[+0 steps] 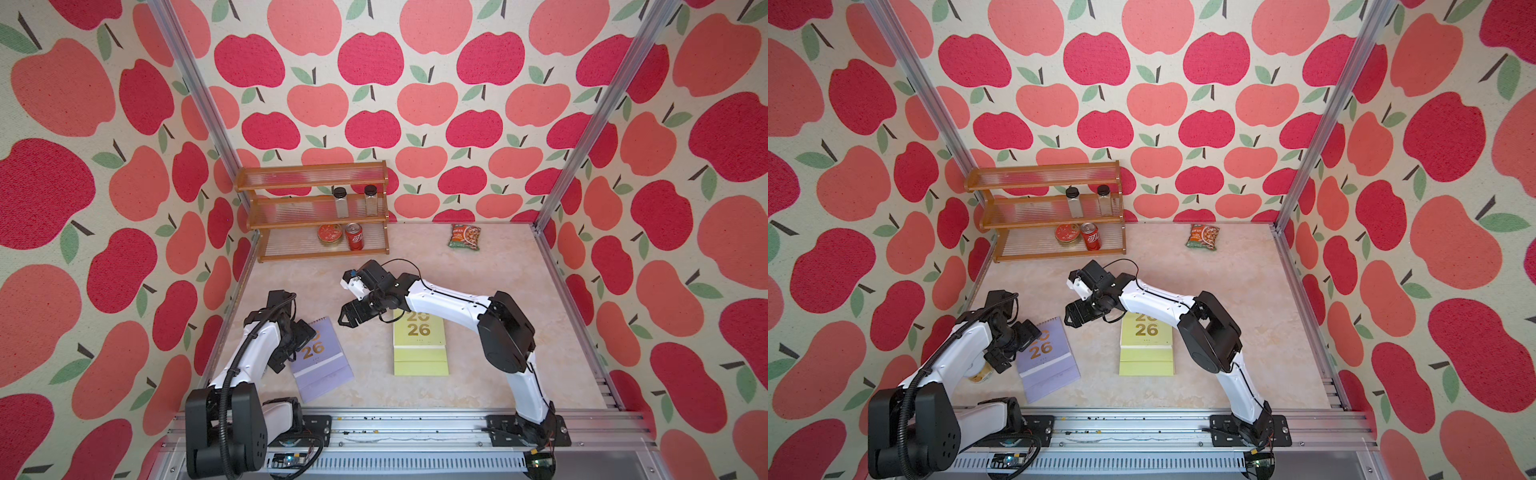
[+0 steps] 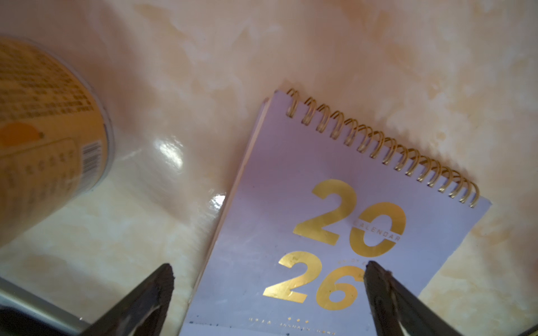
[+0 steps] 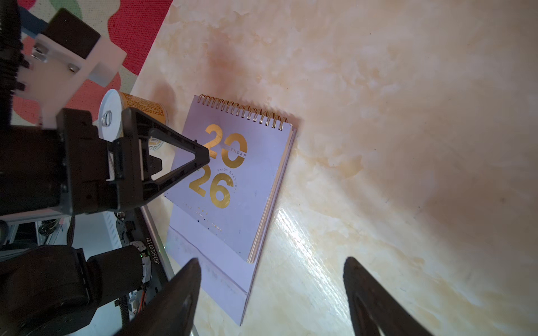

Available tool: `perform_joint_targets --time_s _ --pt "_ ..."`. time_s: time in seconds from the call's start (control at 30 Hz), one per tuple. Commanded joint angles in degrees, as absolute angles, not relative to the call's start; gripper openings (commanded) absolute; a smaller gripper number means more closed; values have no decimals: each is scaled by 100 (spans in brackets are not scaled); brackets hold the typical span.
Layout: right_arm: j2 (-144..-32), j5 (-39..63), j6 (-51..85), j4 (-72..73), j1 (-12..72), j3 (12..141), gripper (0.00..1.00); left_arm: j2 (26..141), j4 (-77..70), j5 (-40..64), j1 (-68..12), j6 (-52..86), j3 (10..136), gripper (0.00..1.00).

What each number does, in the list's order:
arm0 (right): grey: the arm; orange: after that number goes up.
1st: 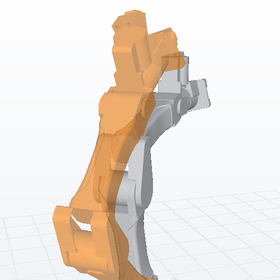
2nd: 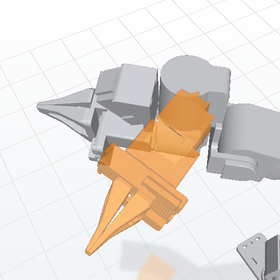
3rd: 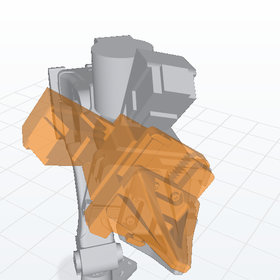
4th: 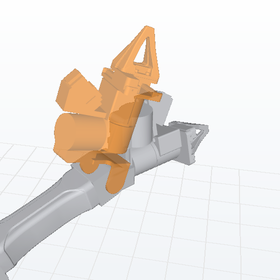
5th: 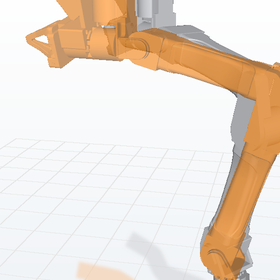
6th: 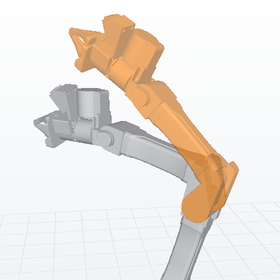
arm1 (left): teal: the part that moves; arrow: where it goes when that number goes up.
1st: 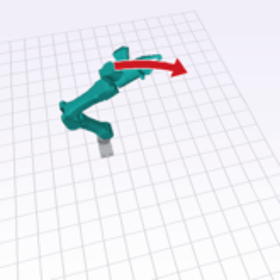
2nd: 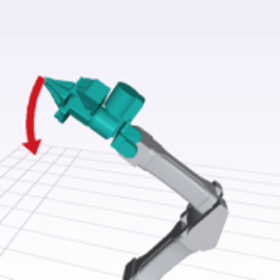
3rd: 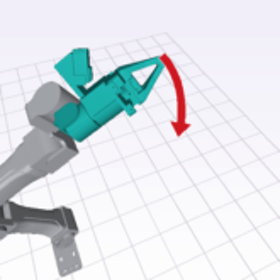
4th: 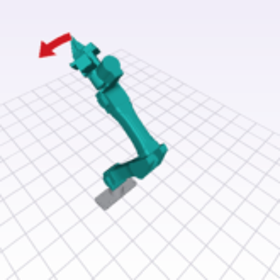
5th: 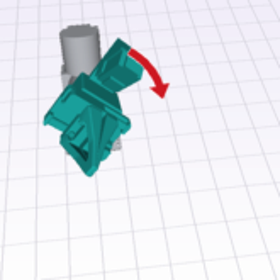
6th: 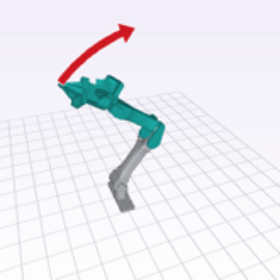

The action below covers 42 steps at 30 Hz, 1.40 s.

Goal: Stack the calendars
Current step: Pick up the calendar at the center of the board.

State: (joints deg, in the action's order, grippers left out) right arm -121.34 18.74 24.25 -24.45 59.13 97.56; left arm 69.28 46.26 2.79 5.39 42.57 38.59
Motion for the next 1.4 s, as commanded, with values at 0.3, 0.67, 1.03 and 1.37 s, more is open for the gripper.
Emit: perform_joint_targets --time_s 0.3,0.67,1.03,1.37 --pt "-12702 2391 2759 -2486 5867 10092 79 7357 3804 805 492 4410 3663 100" --pt "-13233 2883 3071 -2760 5862 10465 75 7391 2921 1629 497 4745 3404 99" --pt "-13447 3021 3315 -2832 5845 10619 73 7688 2166 2069 319 4921 3313 99" --pt "-13258 3216 3674 -2239 5818 10477 71 8112 1633 2314 105 4944 3332 100"
